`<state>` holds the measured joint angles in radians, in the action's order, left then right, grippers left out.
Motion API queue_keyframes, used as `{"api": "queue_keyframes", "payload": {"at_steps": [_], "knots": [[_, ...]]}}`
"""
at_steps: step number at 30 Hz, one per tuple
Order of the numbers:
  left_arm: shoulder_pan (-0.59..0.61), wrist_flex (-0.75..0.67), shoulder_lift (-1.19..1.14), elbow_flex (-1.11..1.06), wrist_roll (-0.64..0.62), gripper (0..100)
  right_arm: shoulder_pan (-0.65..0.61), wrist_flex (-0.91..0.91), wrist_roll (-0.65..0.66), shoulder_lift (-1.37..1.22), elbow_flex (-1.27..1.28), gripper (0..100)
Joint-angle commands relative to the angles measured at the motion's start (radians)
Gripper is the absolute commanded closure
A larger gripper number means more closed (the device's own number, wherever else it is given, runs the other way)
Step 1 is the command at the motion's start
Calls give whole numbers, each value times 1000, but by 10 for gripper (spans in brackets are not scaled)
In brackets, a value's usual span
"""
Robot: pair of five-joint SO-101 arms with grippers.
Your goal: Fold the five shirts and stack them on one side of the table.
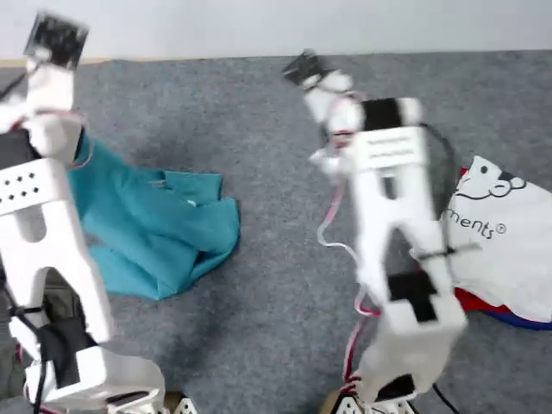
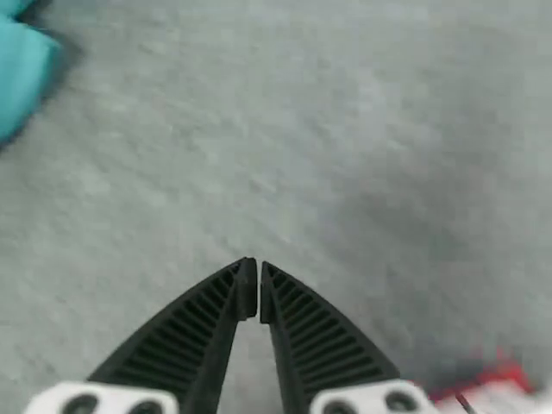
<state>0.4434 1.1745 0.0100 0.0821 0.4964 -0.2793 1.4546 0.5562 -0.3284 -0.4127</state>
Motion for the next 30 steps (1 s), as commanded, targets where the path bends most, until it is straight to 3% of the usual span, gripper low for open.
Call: {"api": "queue_keyframes", "payload": {"at_steps": [1, 6, 15, 22, 27, 30], "knots": [[68, -127, 23, -150, 35, 996, -114, -61, -78, -87, -54, 894], [98, -158, 26, -234, 55, 996, -246, -142, -196, -168, -54, 790], [97, -181, 17, -240, 55, 996, -409, -371, -201, -265, -54, 786], [98, -245, 26, -292, 55, 996, -414, -533, -196, -429, -55, 786], [98, -278, 26, -331, 57, 996, -398, -449, -195, -518, -215, 794], [98, -298, 26, -346, 57, 996, -397, -346, -170, -587, -351, 901]]}}
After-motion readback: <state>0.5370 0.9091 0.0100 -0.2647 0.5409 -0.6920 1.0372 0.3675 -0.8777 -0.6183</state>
